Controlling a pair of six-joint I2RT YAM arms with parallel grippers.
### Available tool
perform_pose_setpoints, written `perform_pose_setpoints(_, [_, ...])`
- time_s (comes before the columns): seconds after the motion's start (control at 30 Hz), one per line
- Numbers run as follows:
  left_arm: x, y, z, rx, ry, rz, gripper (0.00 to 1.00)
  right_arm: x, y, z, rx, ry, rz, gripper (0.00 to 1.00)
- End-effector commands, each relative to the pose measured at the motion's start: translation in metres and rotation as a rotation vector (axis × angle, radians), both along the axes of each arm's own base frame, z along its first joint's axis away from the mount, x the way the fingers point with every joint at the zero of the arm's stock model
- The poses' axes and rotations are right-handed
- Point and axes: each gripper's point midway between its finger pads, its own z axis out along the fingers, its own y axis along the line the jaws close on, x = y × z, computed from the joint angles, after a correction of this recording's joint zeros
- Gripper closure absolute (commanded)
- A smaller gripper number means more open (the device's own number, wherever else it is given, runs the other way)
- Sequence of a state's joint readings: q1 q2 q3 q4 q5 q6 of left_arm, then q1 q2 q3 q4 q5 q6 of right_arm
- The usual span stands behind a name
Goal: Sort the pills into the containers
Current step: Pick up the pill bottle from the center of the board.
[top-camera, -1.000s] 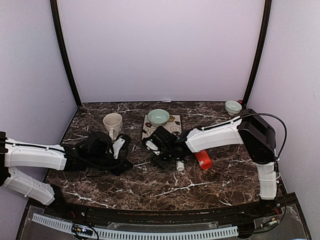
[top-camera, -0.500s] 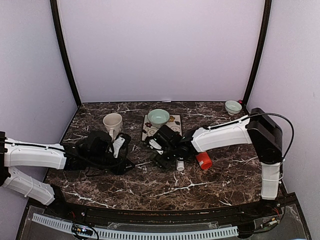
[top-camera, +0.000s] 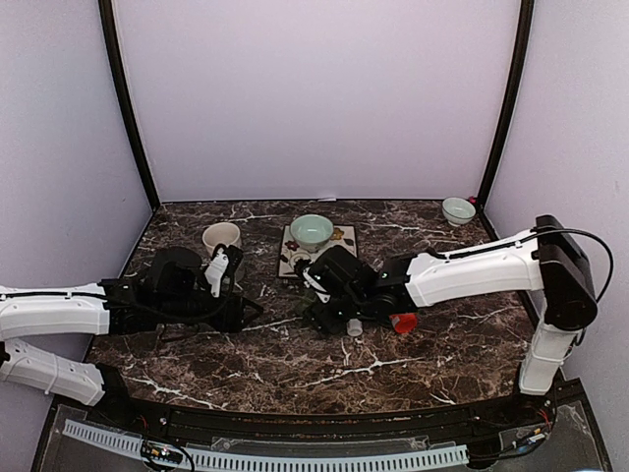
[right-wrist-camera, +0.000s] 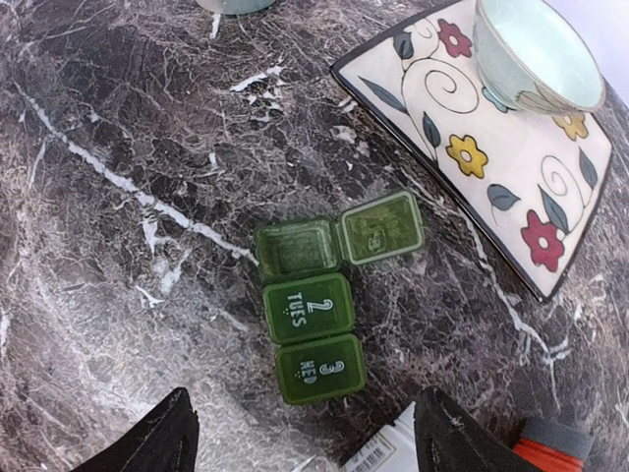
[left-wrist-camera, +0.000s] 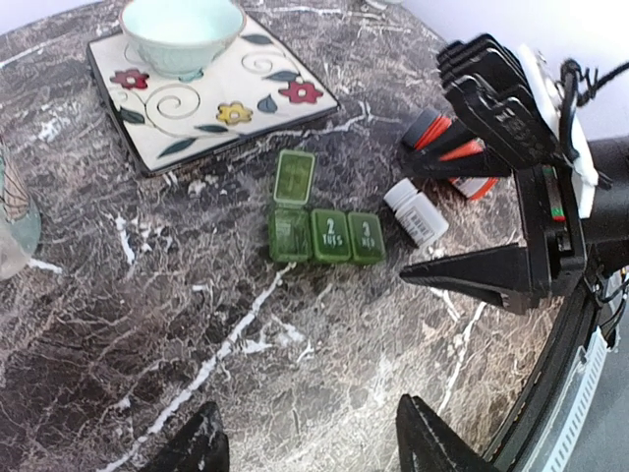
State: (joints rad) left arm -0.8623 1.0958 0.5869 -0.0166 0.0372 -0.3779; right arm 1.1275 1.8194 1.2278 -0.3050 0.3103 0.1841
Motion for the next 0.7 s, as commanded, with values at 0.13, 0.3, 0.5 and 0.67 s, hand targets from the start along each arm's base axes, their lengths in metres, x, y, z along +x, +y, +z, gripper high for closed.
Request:
perform_pose_setpoints(0.13, [0.013, -0.012, 0.053, -0.091, -0.104, 0.003, 0.40, 0.004, -0.016, 0.051, 0.121, -0.069, -0.257, 0.27])
perform_pose_setpoints(0.3, [0.016, -0.011, 0.058, -0.090, -0.110, 0.013, 0.43, 0.012, -0.037, 0.055, 0.066, -0.078, -0.384, 0.28])
perform_pose_setpoints(0.5, [0.016, -0.010, 0.042, -0.111, -0.045, -0.020, 0.30, 0.018, -0.067, 0.053, 0.008, -0.053, -0.484, 0.27])
perform_pose_setpoints(0.67, [0.018, -0.008, 0.037, -0.165, -0.021, -0.043, 0.11, 0.026, -0.101, 0.048, -0.063, -0.029, -0.556, 0.24])
